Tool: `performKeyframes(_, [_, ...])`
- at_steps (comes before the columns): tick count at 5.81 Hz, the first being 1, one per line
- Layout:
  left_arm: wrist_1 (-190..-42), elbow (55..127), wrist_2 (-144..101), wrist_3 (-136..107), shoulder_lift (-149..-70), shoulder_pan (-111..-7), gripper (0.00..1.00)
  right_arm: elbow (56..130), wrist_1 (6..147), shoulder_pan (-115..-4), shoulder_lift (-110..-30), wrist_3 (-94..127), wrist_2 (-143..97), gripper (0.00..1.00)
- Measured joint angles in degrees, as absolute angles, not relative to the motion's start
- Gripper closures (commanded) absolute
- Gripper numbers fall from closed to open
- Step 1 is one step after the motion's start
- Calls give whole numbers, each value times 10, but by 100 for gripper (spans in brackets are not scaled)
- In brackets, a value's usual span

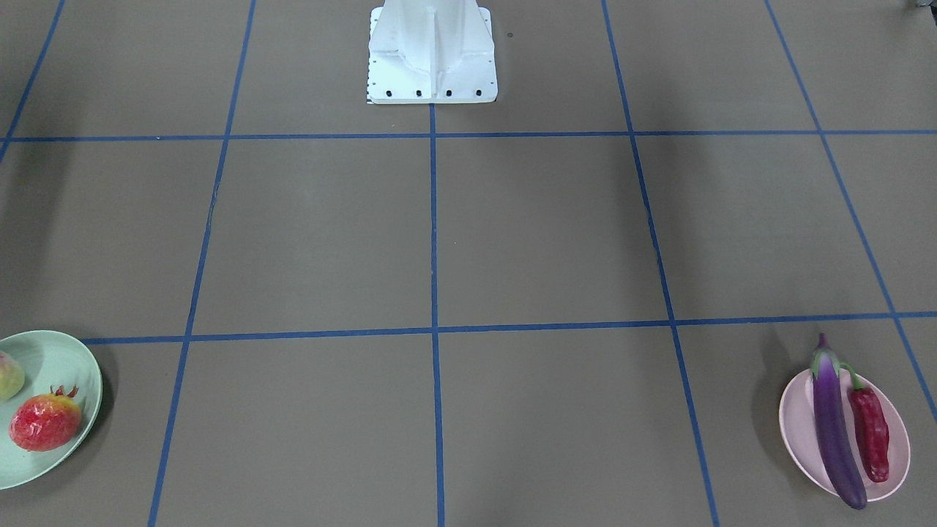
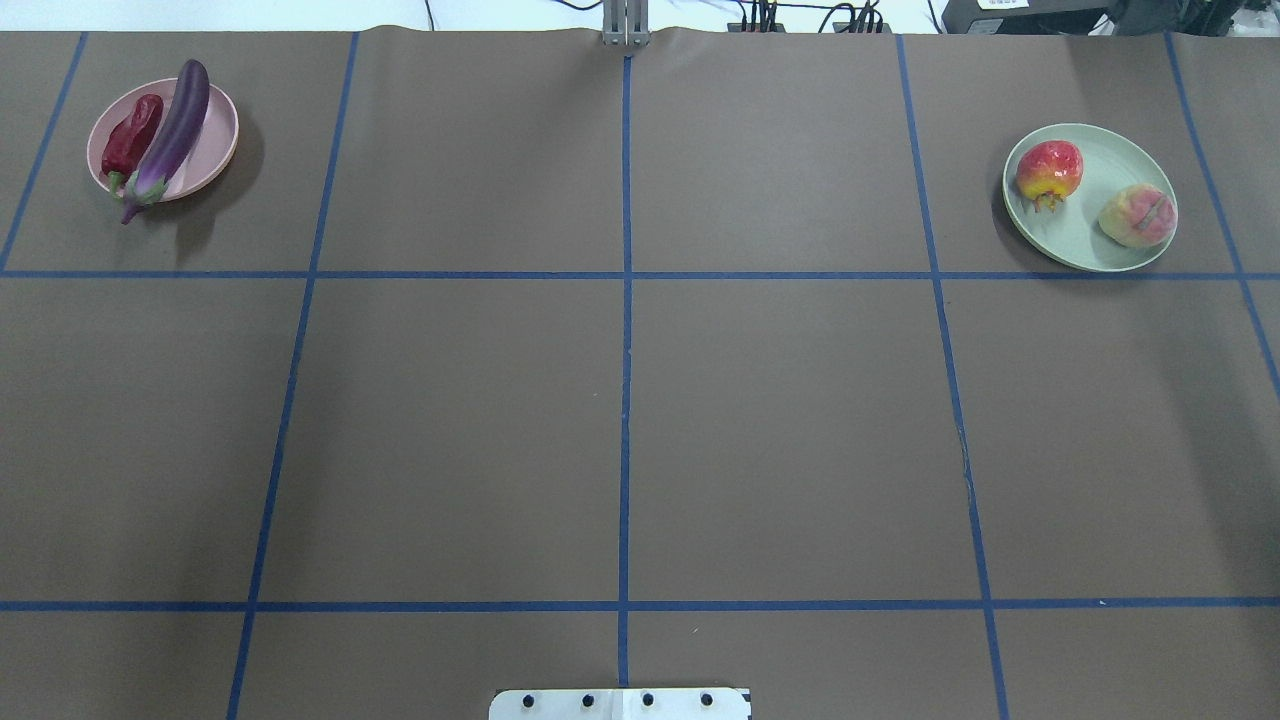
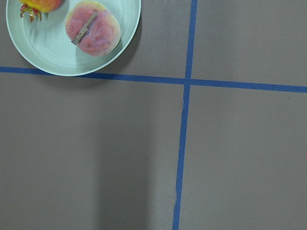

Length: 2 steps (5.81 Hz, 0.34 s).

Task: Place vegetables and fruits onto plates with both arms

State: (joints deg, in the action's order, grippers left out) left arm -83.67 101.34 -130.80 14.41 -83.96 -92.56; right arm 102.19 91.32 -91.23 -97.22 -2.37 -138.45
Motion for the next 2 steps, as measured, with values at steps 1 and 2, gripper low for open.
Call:
performKeyframes(1, [-837,1013,-1308,144,-840,-923,0,1022,913,-912,-971,-24,-1385,0])
performKeyframes(2, [-837,1012,-1308,144,-840,-921,0,1022,913,-912,-971,-24,-1384,0])
